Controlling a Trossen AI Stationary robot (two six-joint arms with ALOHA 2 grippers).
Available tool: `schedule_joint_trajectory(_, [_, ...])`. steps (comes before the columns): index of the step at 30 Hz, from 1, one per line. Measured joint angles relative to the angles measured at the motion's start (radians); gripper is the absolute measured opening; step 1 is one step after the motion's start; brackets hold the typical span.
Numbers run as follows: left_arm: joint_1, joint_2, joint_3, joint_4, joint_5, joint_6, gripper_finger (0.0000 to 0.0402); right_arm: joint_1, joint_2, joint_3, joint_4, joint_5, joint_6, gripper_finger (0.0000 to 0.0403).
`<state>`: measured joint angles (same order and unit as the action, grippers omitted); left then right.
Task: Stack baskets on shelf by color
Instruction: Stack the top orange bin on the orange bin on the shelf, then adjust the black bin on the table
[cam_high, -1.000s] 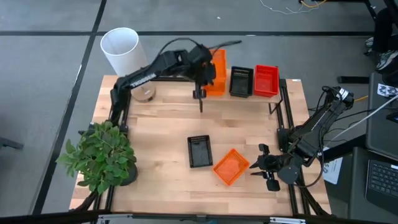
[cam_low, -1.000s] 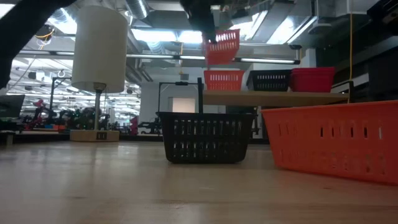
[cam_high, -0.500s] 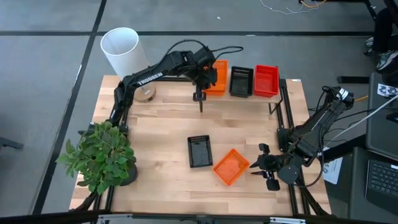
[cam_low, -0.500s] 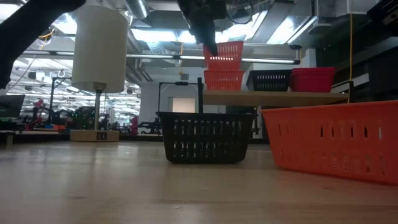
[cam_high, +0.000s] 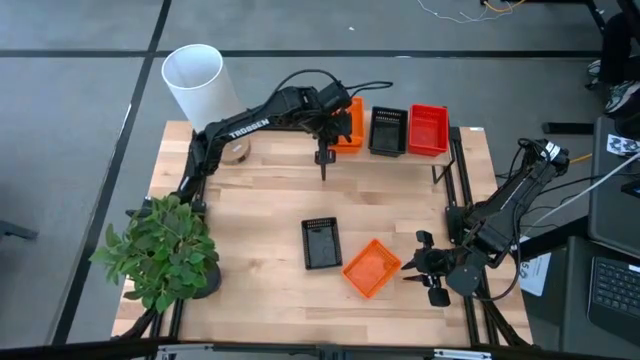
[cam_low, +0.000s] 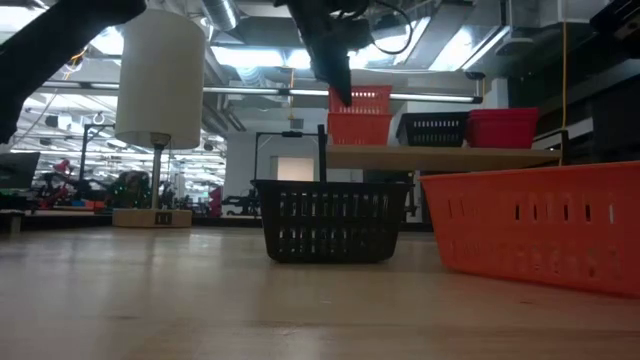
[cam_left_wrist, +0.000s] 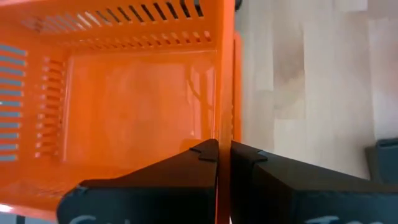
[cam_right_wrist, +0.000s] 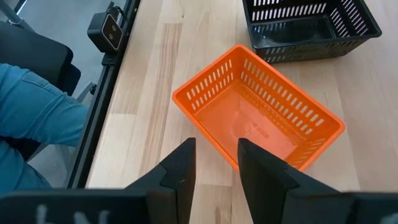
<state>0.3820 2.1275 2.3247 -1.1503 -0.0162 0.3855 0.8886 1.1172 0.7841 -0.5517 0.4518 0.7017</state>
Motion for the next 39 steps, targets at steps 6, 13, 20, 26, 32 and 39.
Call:
schedule_joint_trajectory(6, [-0.012,0.004,0.0,0.002,-0.006,-0.001,0.0,0.0,0.0,0.0,0.0,0.0,0.0,0.0117])
schedule_joint_trajectory(13, [-0.016,0.004,0.0,0.0,-0.03,-0.01,0.0046,0.0,0.0,0.0,0.0,0.0,0.0,0.0117])
schedule_joint_trajectory(20, [-0.03,0.003,0.001,0.001,-0.042,-0.013,0.0093,0.0,0.0,0.0,0.0,0.0,0.0,0.0117])
schedule_joint_trajectory(26, [-0.068,-0.005,0.032,0.042,-0.071,-0.017,0.0097,0.0,0.0,0.0,0.0,0.0,0.001,0.0117])
schedule_joint_trajectory(32, [-0.098,-0.01,0.032,0.039,-0.18,-0.01,0.0095,0.0,0.0,0.0,0.003,-0.001,0.004,0.0117])
schedule_joint_trajectory(39, [-0.14,-0.019,0.032,0.058,-0.163,-0.069,0.0095,0.0,0.0,0.0,0.002,-0.003,0.005,0.0117])
